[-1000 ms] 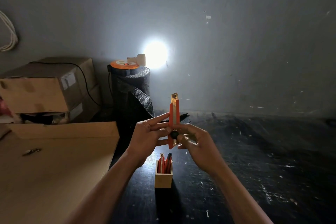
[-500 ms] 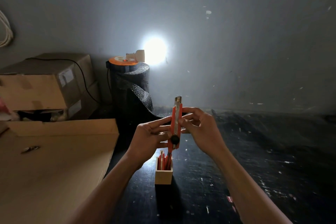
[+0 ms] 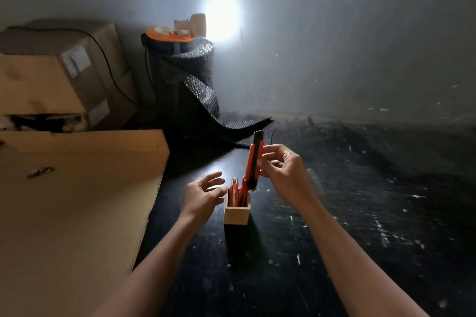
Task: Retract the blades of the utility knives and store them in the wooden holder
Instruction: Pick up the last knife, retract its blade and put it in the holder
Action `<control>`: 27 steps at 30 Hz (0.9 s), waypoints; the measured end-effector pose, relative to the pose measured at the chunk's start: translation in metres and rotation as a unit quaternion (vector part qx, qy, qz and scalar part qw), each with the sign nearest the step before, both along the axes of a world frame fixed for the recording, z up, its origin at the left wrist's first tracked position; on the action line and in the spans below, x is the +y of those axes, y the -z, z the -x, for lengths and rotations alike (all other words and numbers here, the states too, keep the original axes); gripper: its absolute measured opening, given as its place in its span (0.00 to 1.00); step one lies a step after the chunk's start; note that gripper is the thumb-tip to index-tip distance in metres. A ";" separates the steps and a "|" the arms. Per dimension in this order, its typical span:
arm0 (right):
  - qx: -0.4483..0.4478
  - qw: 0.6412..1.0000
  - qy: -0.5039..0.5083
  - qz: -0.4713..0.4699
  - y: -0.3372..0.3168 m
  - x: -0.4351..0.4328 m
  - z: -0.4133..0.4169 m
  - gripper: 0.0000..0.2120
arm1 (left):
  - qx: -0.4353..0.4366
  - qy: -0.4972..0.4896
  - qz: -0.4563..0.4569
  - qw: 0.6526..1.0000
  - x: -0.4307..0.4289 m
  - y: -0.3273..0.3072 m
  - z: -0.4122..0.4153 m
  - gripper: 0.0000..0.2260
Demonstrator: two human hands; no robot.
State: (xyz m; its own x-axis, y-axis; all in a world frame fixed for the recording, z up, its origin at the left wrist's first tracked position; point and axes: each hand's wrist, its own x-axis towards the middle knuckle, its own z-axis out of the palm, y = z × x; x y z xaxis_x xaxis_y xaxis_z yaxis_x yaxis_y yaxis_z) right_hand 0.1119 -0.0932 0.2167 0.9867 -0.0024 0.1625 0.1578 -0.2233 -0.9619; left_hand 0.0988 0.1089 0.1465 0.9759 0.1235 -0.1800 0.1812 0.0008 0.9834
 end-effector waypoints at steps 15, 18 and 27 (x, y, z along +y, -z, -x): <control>0.074 0.986 0.023 0.148 0.130 0.016 -0.078 0.04 | 0.066 0.113 -0.260 0.957 -0.013 0.089 -0.059 0.38; 0.100 0.980 0.015 0.172 0.146 0.016 -0.083 0.05 | 0.046 0.121 -0.266 0.955 -0.017 0.102 -0.062 0.37; 0.128 0.962 0.003 0.242 0.176 0.020 -0.083 0.05 | 0.029 0.082 -0.252 0.964 -0.019 0.123 -0.062 0.35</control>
State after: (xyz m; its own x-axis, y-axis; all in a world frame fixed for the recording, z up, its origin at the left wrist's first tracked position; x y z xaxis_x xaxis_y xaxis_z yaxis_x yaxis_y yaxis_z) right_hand 0.1949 -0.0735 0.0409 0.9948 0.0070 -0.1018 -0.0723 -0.6553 -0.7519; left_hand 0.1609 0.0895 0.0232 0.9798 0.0553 -0.1921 0.1932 -0.5073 0.8398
